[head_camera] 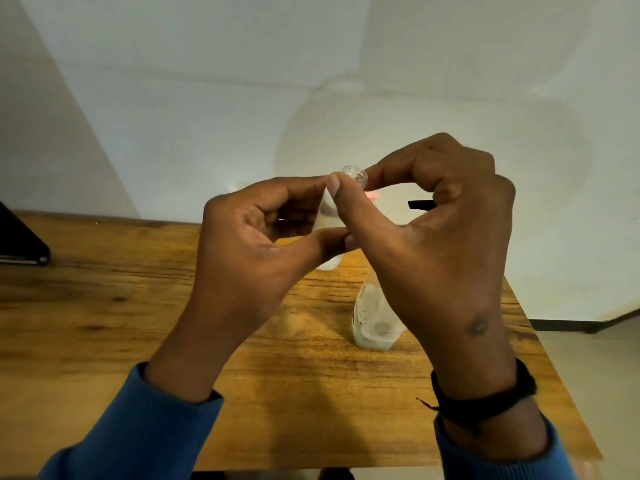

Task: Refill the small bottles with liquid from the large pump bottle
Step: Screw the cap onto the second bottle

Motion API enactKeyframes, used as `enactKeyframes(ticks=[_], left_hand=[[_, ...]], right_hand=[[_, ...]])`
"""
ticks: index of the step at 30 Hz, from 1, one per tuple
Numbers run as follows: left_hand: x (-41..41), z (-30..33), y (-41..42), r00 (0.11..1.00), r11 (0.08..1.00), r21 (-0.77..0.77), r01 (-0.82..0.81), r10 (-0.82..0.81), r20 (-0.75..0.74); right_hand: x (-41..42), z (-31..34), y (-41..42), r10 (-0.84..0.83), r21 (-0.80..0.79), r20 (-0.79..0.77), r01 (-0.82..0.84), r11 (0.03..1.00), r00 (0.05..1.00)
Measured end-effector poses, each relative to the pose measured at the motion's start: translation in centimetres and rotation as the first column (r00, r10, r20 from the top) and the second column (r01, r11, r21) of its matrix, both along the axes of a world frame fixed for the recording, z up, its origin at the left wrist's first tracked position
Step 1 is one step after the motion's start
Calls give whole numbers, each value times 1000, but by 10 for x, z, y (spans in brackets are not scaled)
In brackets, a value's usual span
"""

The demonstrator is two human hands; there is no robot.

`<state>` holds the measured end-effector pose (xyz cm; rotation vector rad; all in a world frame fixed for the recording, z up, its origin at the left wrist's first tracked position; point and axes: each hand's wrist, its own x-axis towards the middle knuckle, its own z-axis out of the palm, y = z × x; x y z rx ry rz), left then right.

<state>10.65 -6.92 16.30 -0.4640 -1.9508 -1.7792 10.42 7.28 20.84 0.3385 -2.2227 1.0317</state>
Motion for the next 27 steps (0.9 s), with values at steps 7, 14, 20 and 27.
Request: enactKeyframes(ticks=[7,14,20,27], left_hand=[[-4,5,-29,994,996,-85,24,-15,106],[-9,-10,-63,975,995,-97,-3,24,222],[-16,-25,-81,958,994,-79,-77,96,269],[-21,-36,-89,947,992,-71,-102,118,298]], right_hand=[[5,-15,-23,-40,7,-129,41,999,991],[7,-82,-59,140,-176,-97,-155,972,985],[-2,-129,-64,196,107,155,-214,971,968],[1,-154,-77,285,570,522,-577,585,804]])
